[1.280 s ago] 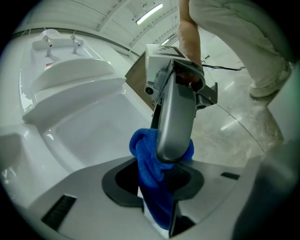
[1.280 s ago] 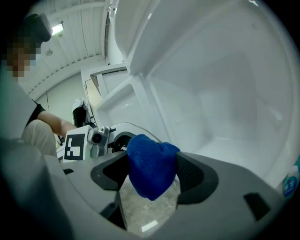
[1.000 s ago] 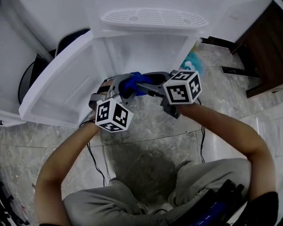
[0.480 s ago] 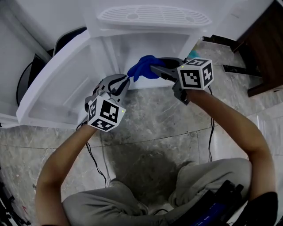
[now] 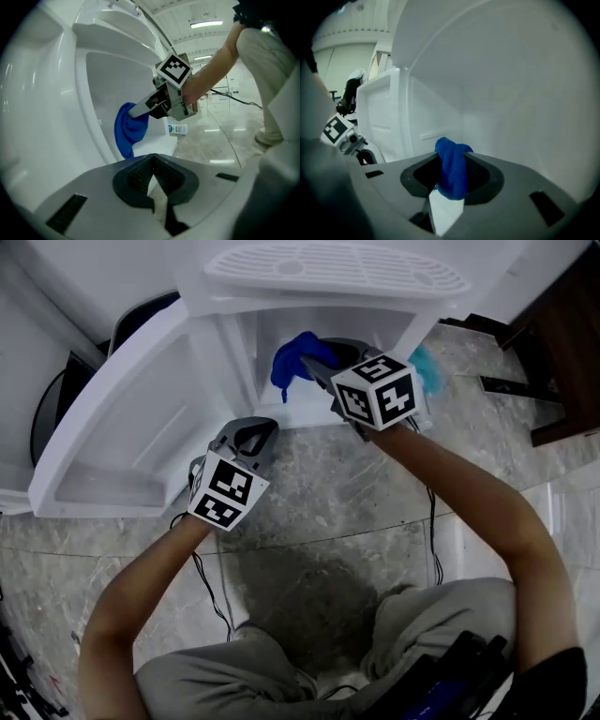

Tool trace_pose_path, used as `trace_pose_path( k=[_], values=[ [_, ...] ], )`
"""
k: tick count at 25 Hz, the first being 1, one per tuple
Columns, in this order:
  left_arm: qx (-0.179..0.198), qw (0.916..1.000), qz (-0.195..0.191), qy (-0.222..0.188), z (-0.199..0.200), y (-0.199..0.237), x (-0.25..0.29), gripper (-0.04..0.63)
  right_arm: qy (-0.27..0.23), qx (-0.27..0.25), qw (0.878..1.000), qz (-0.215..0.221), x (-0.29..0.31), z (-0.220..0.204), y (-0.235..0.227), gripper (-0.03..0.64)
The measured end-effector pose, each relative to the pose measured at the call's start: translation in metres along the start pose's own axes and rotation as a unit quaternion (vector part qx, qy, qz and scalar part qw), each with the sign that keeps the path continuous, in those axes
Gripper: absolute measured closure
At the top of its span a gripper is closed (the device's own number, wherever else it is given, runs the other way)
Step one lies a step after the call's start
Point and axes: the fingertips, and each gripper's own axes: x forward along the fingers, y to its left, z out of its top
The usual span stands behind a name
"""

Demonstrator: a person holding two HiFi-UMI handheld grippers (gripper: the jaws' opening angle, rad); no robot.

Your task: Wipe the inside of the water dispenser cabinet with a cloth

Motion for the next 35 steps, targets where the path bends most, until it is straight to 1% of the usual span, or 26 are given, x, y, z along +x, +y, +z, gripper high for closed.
trace_pose_path(
  k=[1, 2, 5, 8, 9, 12, 13, 15, 18, 21, 24, 28, 30, 33, 35],
  values=[
    [-0.006, 1.0, -0.003, 0.002, -0.004, -0.002, 0.0, 0.589, -0.002, -0.018, 1.0, -0.009, 0.008, 0.002, -0.001, 0.497],
    [-0.009, 0.9999, -0.006, 0.005, -0.008, -0.003, -0.001, 0.589, 0.006, -0.04, 0.999, -0.009, 0.018, -0.001, 0.003, 0.497],
    [-0.023, 0.9997, -0.006, 0.009, -0.019, -0.001, -0.004, 0.589, 0.06, -0.092, 0.994, 0.027, 0.048, -0.028, 0.026, 0.497],
    [-0.04, 0.9991, 0.001, 0.014, -0.027, 0.006, -0.006, 0.589, 0.107, -0.133, 0.984, 0.053, 0.071, -0.055, 0.046, 0.497],
    [-0.042, 0.999, 0.001, 0.015, -0.03, 0.007, -0.005, 0.589, 0.117, -0.138, 0.982, 0.053, 0.078, -0.061, 0.048, 0.497],
    [-0.051, 0.9986, 0.005, 0.015, -0.036, 0.012, -0.004, 0.589, 0.127, -0.119, 0.984, 0.035, 0.098, -0.07, 0.042, 0.495],
    [-0.058, 0.9981, 0.008, 0.017, -0.037, 0.013, -0.005, 0.589, 0.129, -0.121, 0.984, 0.027, 0.103, -0.07, 0.038, 0.495],
    [-0.074, 0.997, 0.01, 0.019, -0.04, 0.012, -0.006, 0.589, 0.133, -0.142, 0.981, 0.009, 0.115, -0.068, 0.029, 0.497],
    [-0.081, 0.9964, 0.0, 0.024, -0.045, 0.004, 0.0, 0.589, 0.14, -0.154, 0.978, -0.008, 0.134, -0.061, 0.009, 0.496],
    [-0.08, 0.9962, -0.02, 0.029, -0.045, -0.009, 0.002, 0.589, 0.14, -0.155, 0.978, 0.0, 0.144, -0.055, -0.001, 0.497],
    [-0.075, 0.9962, -0.033, 0.029, -0.045, -0.019, 0.001, 0.589, 0.12, -0.131, 0.984, 0.015, 0.139, -0.057, 0.003, 0.497],
    [-0.104, 0.9934, -0.033, 0.035, -0.054, -0.017, 0.004, 0.589, 0.113, -0.109, 0.986, 0.051, 0.124, -0.064, 0.017, 0.495],
    [-0.115, 0.9922, -0.032, 0.036, -0.057, -0.013, 0.006, 0.589, 0.112, -0.118, 0.985, 0.053, 0.12, -0.065, 0.022, 0.497],
    [-0.12, 0.9918, -0.028, 0.036, -0.056, -0.011, 0.011, 0.589, 0.12, -0.159, 0.979, 0.037, 0.126, -0.064, 0.02, 0.495],
    [-0.12, 0.9918, -0.027, 0.033, -0.053, -0.011, 0.014, 0.589, 0.126, -0.176, 0.976, 0.021, 0.134, -0.06, 0.012, 0.495]
  ],
)
